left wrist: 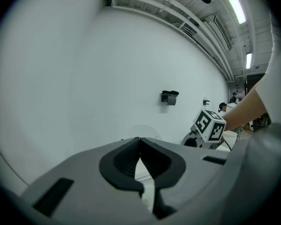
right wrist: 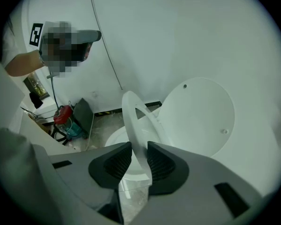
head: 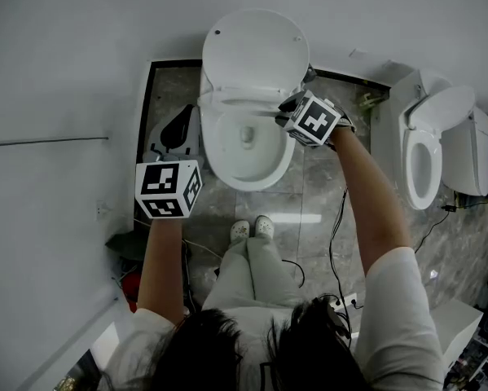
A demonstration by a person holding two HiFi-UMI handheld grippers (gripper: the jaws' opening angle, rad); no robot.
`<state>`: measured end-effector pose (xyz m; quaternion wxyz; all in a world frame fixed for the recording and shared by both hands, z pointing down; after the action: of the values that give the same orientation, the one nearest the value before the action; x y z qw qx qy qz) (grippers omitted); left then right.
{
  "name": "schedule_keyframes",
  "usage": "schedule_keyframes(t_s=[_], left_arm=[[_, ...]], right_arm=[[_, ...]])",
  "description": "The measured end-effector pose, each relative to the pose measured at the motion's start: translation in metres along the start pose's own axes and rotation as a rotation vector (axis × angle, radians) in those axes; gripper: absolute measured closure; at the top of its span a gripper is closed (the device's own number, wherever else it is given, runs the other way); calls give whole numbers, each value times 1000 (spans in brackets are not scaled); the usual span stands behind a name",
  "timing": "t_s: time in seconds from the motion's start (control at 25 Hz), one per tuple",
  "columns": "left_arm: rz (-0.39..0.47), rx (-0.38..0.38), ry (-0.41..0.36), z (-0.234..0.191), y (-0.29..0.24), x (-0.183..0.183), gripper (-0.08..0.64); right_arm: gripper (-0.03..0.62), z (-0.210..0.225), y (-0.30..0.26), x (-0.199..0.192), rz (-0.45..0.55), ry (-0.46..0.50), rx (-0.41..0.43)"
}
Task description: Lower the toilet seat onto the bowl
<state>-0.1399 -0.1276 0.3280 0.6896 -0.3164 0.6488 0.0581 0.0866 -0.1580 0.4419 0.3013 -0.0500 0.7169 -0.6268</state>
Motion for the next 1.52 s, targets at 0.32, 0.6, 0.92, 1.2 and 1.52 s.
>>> schedule_keyframes(t_s=[0.32,0.6,0.92,1.2,1.52], left_arm=[[-11,23,14,8,5,-6,551],[-36,30,11,16,1,-19,551],[-37,46,28,16,-9,-33,551],[-57,48,39,18,-20,-50,551],[-87,51,50,19,-27,-70,551]], right_arm=[[467,-19,-9,-7,-47,38,86],[464,-29,-21,-15,-61,64,113],[449,-44,-35,-24,-78,94,186],[437,-58,-51,-35,-101,114,287],[434,-73,-72,-50,-84,56,374]])
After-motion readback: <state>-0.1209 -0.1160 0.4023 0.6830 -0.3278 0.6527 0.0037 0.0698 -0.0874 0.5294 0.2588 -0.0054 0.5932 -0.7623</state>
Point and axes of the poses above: the fingertips, and each gripper's own axes: y backward along the fingers, z to its right, x out of its top, the point moved 6 cm from there along y, backward along the fingers, and after that the axes turned 6 degrees about -z, right-handed, at the moved point
